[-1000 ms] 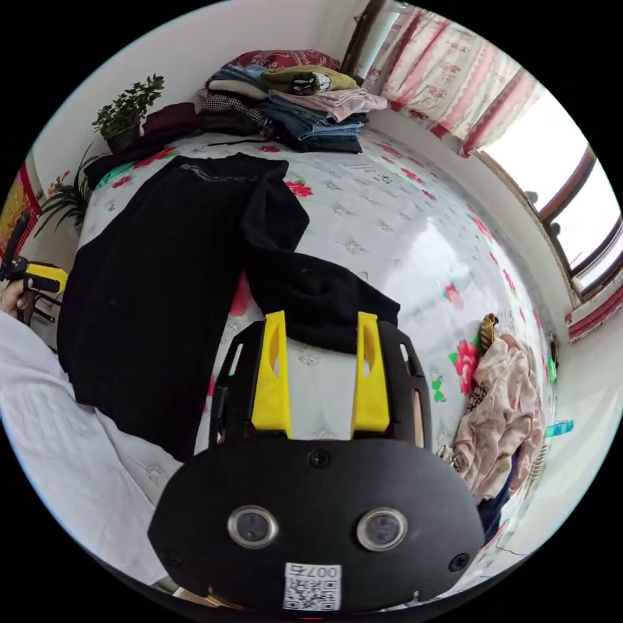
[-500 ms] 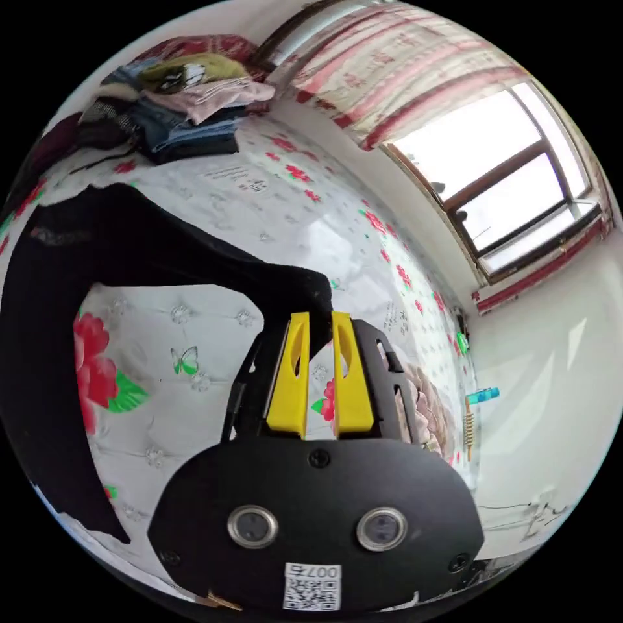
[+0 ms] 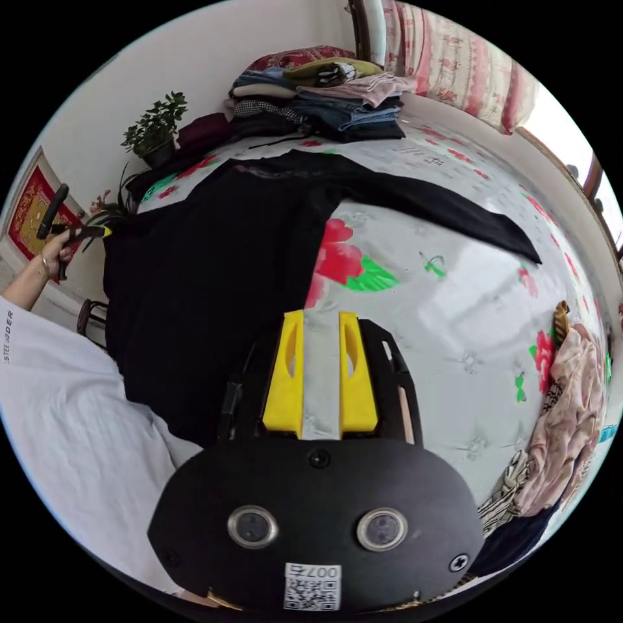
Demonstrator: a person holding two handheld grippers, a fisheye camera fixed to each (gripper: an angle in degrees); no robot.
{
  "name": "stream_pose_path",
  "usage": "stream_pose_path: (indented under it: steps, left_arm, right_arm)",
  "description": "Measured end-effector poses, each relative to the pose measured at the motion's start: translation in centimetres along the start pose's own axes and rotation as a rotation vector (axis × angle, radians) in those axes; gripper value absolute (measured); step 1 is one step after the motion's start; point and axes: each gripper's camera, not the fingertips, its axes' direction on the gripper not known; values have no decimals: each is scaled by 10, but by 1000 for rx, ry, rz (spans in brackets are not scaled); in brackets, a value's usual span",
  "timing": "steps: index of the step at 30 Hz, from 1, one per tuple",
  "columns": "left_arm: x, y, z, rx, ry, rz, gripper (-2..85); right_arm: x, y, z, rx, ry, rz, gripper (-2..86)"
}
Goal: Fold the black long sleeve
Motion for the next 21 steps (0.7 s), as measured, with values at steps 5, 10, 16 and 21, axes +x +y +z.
stream_pose_path:
  steps: [5, 10, 16, 21]
  left_arm:
    - [-127, 9, -66, 228, -189, -507, 49]
    - [-89, 54, -7, 159, 34, -309, 107]
    - [20, 130, 98, -122, 462, -37, 138]
    - [39, 133, 112, -189, 480, 74, 79]
  right_arm:
    - [-35, 17, -19, -22, -26, -28, 77]
    - [-28, 15, -36, -97, -16, -48, 83]
    - [-20, 10, -45, -178, -94, -33, 83]
    - [-33, -2, -51, -227, -89, -104, 64]
